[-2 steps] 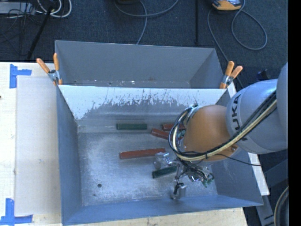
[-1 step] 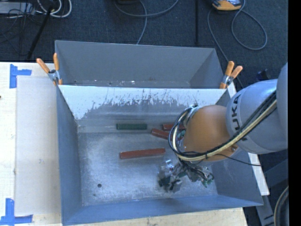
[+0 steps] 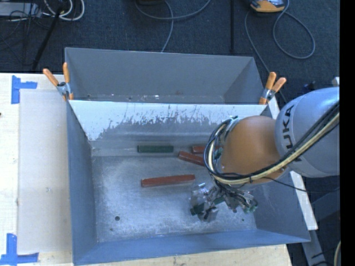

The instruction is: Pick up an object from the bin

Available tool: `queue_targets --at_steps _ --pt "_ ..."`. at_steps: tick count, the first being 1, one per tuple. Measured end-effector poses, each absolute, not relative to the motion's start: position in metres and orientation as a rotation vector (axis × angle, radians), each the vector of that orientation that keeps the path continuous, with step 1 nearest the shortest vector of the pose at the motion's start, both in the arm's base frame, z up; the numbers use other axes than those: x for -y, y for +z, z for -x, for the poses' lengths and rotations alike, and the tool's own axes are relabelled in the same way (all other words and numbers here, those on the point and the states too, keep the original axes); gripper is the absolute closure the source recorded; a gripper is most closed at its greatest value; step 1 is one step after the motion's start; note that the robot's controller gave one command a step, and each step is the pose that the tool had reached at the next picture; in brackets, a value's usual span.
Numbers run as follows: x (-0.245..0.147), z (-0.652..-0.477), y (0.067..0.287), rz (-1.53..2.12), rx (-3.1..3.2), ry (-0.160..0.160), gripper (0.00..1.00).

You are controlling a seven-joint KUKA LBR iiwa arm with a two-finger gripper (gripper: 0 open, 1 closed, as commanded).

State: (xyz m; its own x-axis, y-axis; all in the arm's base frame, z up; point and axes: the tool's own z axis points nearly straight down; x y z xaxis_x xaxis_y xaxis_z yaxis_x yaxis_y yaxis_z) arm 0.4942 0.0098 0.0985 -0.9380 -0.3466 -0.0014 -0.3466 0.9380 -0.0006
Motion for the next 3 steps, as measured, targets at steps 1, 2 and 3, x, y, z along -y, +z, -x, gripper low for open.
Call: queue_targets --at_steps 1,2,3 --pt "-0.010 -0.494 0.099 0.556 -3.092 0.000 1.00" --pt "-0.011 -0.494 0.111 0.559 -3.090 0.000 1.00" --pt "-0.012 -0.496 0.195 0.556 -3.084 -0.001 1.00"
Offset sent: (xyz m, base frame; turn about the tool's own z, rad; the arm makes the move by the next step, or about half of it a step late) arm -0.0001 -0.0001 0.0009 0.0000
